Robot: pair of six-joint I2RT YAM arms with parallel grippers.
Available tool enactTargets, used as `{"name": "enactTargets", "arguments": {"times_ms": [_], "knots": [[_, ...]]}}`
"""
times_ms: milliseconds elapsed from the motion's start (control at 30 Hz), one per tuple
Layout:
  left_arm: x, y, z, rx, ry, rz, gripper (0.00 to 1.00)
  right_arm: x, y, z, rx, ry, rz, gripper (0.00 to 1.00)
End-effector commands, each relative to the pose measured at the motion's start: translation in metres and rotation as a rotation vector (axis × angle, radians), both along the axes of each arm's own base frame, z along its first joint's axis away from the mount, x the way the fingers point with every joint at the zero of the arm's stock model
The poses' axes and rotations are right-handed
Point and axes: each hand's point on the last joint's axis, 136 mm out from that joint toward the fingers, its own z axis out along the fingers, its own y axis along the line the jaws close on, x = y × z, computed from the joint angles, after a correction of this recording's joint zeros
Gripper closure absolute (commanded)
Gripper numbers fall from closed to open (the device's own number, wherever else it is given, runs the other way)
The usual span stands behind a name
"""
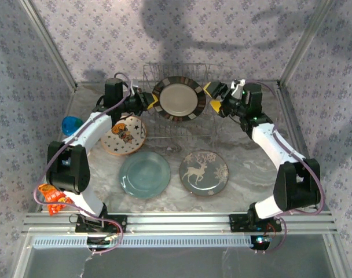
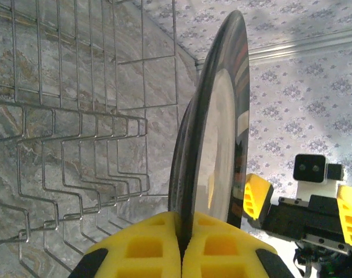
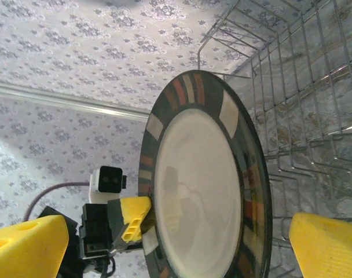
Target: Load the plates into the dish rack
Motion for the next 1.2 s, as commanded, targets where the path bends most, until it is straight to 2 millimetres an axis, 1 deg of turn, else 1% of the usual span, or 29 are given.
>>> {"name": "enactTargets", "arguments": {"times_ms": [0, 133, 233, 400, 633, 700, 767, 867, 900, 1067, 1167], "knots": [[-0.007, -0.01, 0.083, -0.071, -0.249, -0.117, 1.0, -0.009, -0.001, -0.002, -0.063, 0.002, 0.091, 0.0], [-0.017, -0.014, 0.094, -0.059, -0.297, -0.185, 1.0, -0.011, -0.014, -0.004, -0.088, -0.006, 0.127, 0.01], [-0.024, -0.017, 0.104, -0.049, -0.338, -0.239, 1.0, -0.01, -0.021, 0.001, -0.094, -0.017, 0.161, 0.04], [-0.031, -0.018, 0.109, -0.026, -0.362, -0.283, 1.0, -0.017, -0.012, 0.006, -0.11, -0.056, 0.244, 0.09], [-0.036, -0.017, 0.109, -0.014, -0.362, -0.292, 1.0, -0.02, 0.004, 0.014, -0.1, -0.094, 0.317, 0.16], [-0.036, -0.017, 0.108, -0.012, -0.36, -0.29, 1.0, -0.021, 0.01, 0.014, -0.092, -0.092, 0.339, 0.2], [-0.036, -0.017, 0.108, -0.011, -0.358, -0.288, 1.0, -0.022, 0.016, 0.012, -0.096, -0.086, 0.355, 0.27], [-0.038, -0.017, 0.109, -0.015, -0.355, -0.289, 1.0, -0.019, 0.017, 0.009, -0.1, -0.081, 0.345, 0.4], [-0.038, -0.016, 0.109, -0.014, -0.356, -0.288, 1.0, -0.019, 0.018, 0.009, -0.095, -0.081, 0.349, 0.42], [-0.039, -0.016, 0.108, -0.012, -0.356, -0.291, 1.0, -0.019, 0.022, 0.011, -0.079, -0.084, 0.366, 0.49], [-0.039, -0.016, 0.107, -0.01, -0.353, -0.29, 1.0, -0.019, 0.022, 0.011, -0.077, -0.082, 0.368, 0.55]]}}
